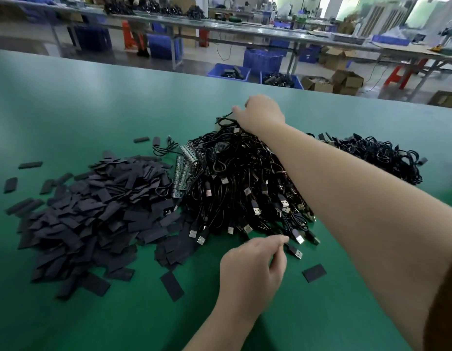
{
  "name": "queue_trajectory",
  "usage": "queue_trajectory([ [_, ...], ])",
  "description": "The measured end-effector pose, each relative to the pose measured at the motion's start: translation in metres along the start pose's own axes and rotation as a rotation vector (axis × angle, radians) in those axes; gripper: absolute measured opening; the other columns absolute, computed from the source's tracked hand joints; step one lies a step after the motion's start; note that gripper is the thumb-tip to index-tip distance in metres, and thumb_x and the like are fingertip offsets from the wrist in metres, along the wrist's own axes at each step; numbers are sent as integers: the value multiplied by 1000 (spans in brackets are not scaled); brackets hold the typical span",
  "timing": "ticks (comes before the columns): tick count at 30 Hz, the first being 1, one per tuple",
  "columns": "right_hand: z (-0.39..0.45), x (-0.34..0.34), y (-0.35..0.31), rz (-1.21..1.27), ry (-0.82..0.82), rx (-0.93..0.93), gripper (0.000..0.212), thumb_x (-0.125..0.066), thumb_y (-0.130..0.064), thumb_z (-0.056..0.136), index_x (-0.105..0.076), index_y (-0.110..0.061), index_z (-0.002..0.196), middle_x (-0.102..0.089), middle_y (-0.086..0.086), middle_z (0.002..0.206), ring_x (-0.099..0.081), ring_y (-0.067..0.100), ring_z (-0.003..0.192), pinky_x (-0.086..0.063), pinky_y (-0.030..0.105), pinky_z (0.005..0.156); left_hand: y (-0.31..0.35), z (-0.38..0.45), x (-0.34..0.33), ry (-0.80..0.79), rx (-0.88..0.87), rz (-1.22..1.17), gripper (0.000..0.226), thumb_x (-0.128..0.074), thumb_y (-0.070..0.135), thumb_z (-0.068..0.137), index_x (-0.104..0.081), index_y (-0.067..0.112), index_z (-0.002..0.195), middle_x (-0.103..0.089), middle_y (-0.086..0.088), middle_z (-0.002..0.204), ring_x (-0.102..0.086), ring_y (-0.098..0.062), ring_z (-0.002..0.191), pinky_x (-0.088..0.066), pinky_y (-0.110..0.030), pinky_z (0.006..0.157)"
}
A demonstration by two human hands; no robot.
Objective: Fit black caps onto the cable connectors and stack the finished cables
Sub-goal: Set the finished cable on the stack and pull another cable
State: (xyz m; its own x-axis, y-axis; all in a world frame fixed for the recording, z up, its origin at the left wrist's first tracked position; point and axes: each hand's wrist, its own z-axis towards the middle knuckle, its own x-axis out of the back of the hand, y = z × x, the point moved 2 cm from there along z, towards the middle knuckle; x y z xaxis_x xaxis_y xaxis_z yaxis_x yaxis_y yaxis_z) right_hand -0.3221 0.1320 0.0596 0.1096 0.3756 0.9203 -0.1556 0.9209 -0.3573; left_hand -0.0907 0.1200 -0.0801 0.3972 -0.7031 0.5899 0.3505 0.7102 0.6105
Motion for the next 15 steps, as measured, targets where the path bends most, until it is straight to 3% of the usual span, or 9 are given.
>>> queue_trajectory([
  [1,8,-2,0,20,-28,-13,37,-51,-39,98,-55,-7,81,-56,6,84,-55,33,91,-44,31,67,-1,1,0,1,-8,6,24,-54,28,88,-75,32,100,-59,16,59,-36,-3,46,-32,-12,38],
  [3,18,-7,2,75,-51,-54,41,-58,-39,94,-44,-11,68,-47,2,71,-52,29,80,-38,29,60,-1,0,-2,-9,-28,38,25,-53,28,88,-75,33,100,-55,16,56,-30,-2,47,-29,-11,39],
  [7,28,-19,0,117,-51,-112,35,-67,-42,87,-51,-11,83,-57,6,91,-57,29,93,-47,34,77,-1,0,-3,-51,-32,75,24,-56,29,85,-76,35,98,-53,14,53,-33,-7,45,-25,-12,40],
  [11,34,-21,1,139,-16,-161,31,-62,-44,89,-53,-15,94,-60,5,103,-57,29,103,-48,37,91,-2,-1,-5,-49,-54,62,21,-67,24,79,-76,33,96,-52,12,53,-38,-10,44,-30,-16,38],
  [15,42,-24,1,107,-60,-179,23,-67,-30,88,-58,-12,99,-64,8,114,-60,29,107,-49,37,91,-3,0,-8,-84,-78,57,21,-64,27,79,-76,35,94,-48,11,51,-35,-10,44,-27,-15,40],
])
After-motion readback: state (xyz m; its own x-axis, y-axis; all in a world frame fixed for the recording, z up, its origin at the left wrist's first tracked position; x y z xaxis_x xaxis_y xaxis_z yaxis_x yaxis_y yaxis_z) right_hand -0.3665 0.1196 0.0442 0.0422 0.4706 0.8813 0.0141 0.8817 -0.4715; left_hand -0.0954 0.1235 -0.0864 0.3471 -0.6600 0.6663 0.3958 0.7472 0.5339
